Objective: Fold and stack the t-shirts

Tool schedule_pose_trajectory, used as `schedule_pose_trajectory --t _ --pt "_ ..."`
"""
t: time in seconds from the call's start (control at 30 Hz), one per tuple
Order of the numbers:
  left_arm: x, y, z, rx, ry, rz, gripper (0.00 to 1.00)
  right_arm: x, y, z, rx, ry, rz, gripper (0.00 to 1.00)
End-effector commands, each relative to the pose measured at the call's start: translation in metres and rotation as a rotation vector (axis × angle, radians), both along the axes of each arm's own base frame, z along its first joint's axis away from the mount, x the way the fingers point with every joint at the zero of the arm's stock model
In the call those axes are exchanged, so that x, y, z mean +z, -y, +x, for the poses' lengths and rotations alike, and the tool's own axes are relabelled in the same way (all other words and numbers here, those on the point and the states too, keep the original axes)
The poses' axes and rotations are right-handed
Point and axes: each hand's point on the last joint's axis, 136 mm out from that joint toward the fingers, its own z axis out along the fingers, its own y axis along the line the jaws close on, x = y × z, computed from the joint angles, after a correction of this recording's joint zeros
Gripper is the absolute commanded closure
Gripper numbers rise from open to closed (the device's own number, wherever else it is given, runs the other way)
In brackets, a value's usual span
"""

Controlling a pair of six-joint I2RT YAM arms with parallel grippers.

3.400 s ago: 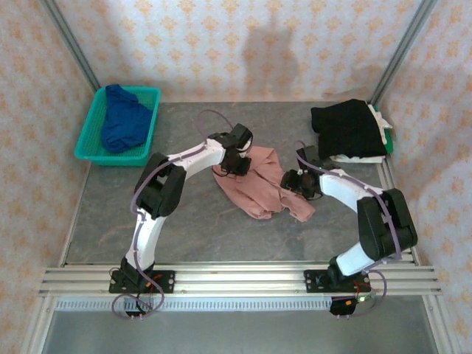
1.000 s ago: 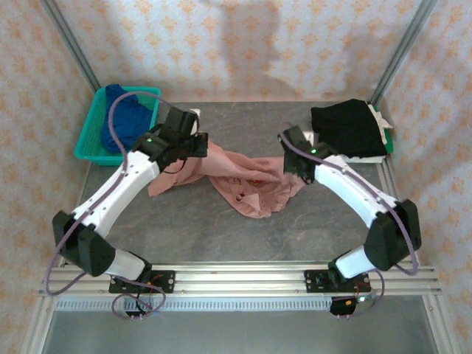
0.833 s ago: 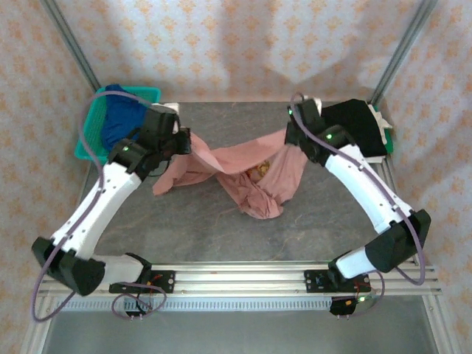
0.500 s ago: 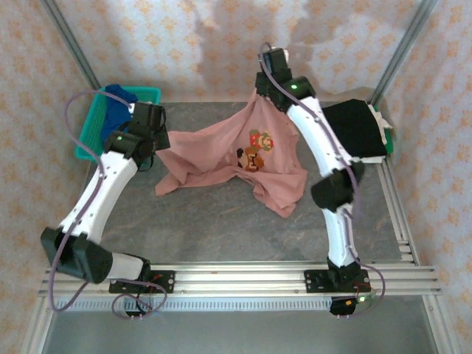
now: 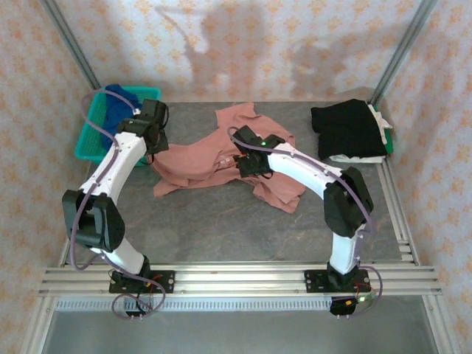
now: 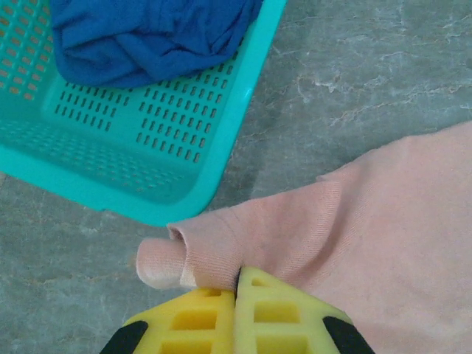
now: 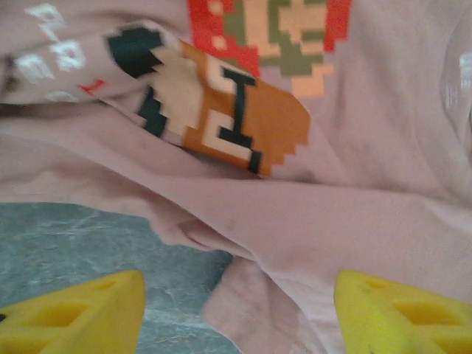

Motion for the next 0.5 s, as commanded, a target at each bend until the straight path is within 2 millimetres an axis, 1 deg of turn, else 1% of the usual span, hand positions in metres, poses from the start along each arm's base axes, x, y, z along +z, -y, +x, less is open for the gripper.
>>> schedule_pose_trajectory --t 0.0,0.07,0.13,0.17,0.23,0.3,0.37,0.4,0.47 --pt "0.013 -0.002 0.005 -0.011 0.000 0.003 1.00 -0.030 0.006 0.007 -0.092 -0.014 0.015 0.33" --pt "0.020 -0.003 0.005 -0.011 0.004 0.009 1.00 -0.049 0.022 0.006 -0.124 -0.026 -0.076 0.34" --pt "0.024 -0.003 0.002 -0.008 0.011 -0.002 1.00 -0.060 0.042 0.009 -0.178 -0.040 -0.161 0.39" --pt "0.025 -0.002 -0.002 -0.008 0.017 -0.018 1.00 -0.065 0.051 0.012 -0.208 -0.053 -0.180 0.43" --pt "0.021 0.006 -0.012 -0.018 0.022 -0.072 1.00 -0.070 0.060 0.021 -0.246 -0.058 -0.173 0.53" --pt "0.015 0.018 -0.023 -0.037 0.028 -0.149 1.00 -0.070 0.063 0.035 -0.266 -0.051 -0.153 0.62" --pt "0.005 0.030 -0.042 -0.045 0.022 -0.215 1.00 -0.067 0.060 0.056 -0.270 -0.034 -0.145 0.73" --pt "0.001 0.039 -0.051 -0.058 0.020 -0.246 1.00 -0.065 0.058 0.066 -0.268 -0.024 -0.139 0.77" --pt "-0.002 0.063 -0.068 -0.109 0.028 -0.312 1.00 -0.061 0.046 0.091 -0.250 0.001 -0.115 0.86"
